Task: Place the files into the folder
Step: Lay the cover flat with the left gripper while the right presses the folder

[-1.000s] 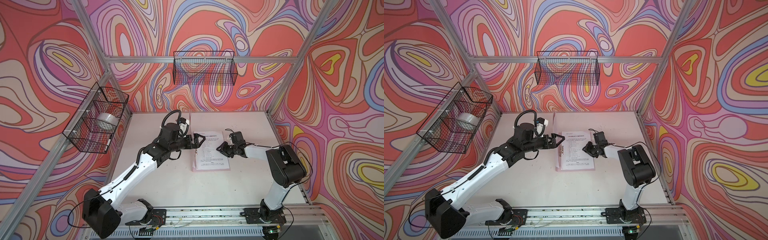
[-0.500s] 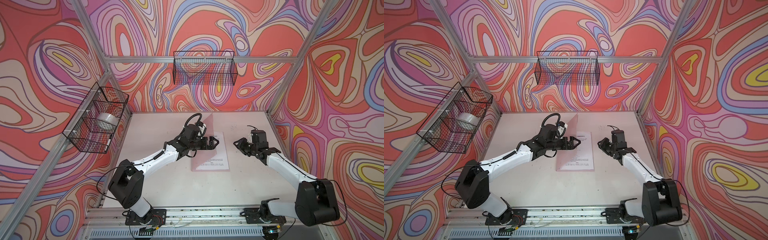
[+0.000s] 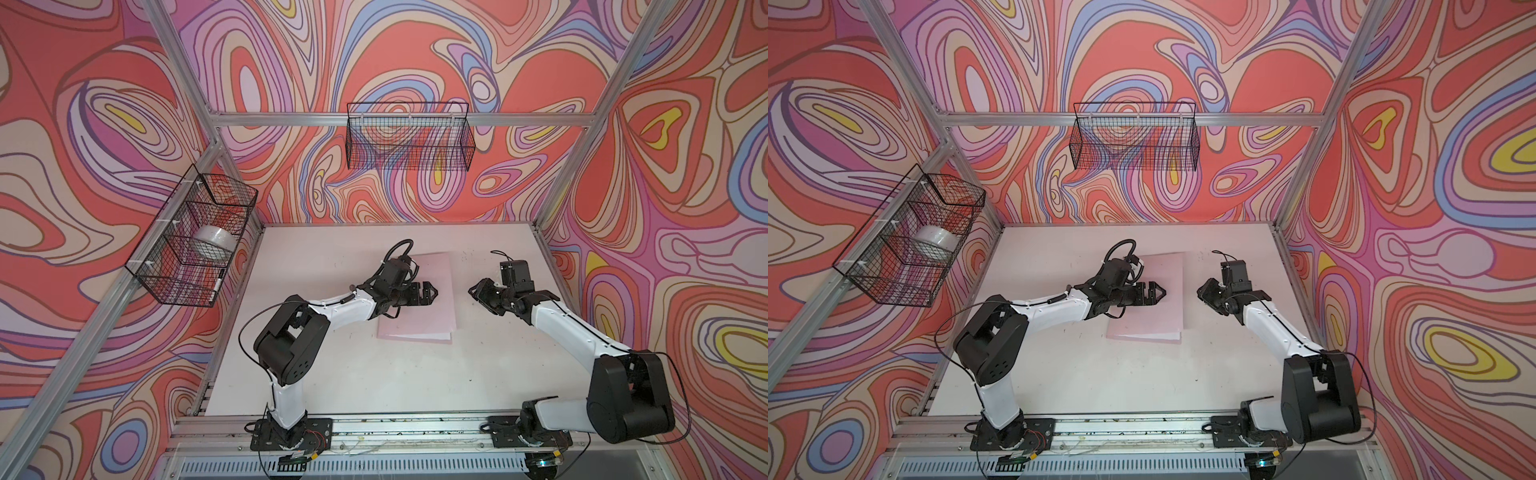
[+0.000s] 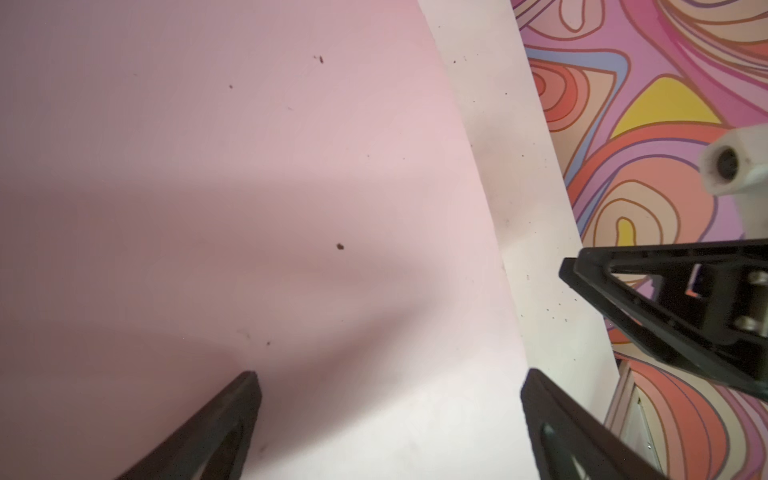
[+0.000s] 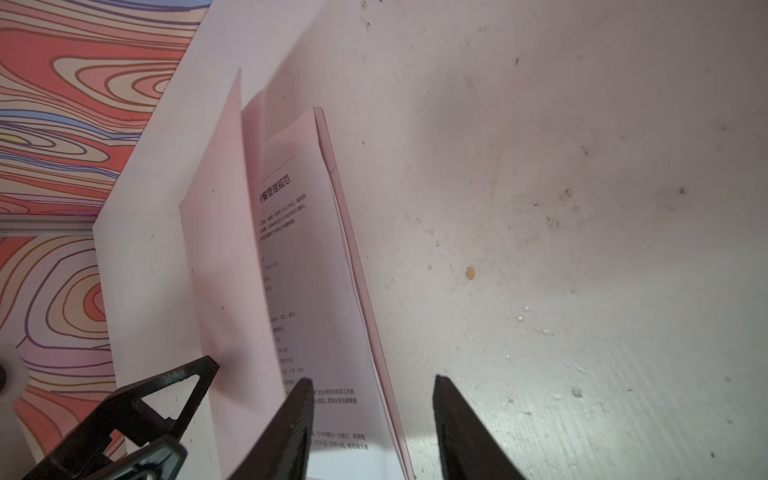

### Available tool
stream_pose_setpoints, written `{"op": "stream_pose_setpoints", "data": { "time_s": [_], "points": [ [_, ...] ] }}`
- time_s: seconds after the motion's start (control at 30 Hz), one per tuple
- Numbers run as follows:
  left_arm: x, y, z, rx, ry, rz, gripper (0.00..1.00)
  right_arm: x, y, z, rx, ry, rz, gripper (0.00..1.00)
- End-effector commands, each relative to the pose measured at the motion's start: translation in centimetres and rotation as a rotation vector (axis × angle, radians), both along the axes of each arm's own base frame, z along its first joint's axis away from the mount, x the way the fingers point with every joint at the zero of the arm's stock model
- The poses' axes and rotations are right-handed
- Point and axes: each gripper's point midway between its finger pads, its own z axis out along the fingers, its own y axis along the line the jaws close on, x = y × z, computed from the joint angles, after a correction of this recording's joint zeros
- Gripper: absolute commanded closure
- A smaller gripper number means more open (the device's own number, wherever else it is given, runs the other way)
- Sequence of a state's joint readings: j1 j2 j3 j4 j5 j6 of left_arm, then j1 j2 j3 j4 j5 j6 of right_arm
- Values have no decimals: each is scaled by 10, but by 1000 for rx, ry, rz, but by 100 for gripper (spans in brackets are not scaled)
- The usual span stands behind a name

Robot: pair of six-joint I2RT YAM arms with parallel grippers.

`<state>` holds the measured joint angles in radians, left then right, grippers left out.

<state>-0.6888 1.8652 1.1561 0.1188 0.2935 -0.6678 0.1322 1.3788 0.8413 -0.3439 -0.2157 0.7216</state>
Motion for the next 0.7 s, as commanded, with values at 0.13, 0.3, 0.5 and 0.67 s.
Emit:
{"op": "stream_pose_setpoints", "data": {
  "time_s": [0.13, 0.3, 0.5, 0.67],
  "points": [
    [14, -6, -21, 26, -8, 37, 2, 17, 13, -22, 48, 28, 45, 52],
    [14, 11, -23, 75, -45, 86, 2, 28, 26, -37, 107, 49, 78, 52],
    [12, 25, -9, 119, -98, 98, 0, 40, 45, -56, 153, 76, 111, 54],
    [12, 42, 7, 179, -160, 125, 0, 52, 74, -72, 145, 112, 166, 55]
  ]
}}
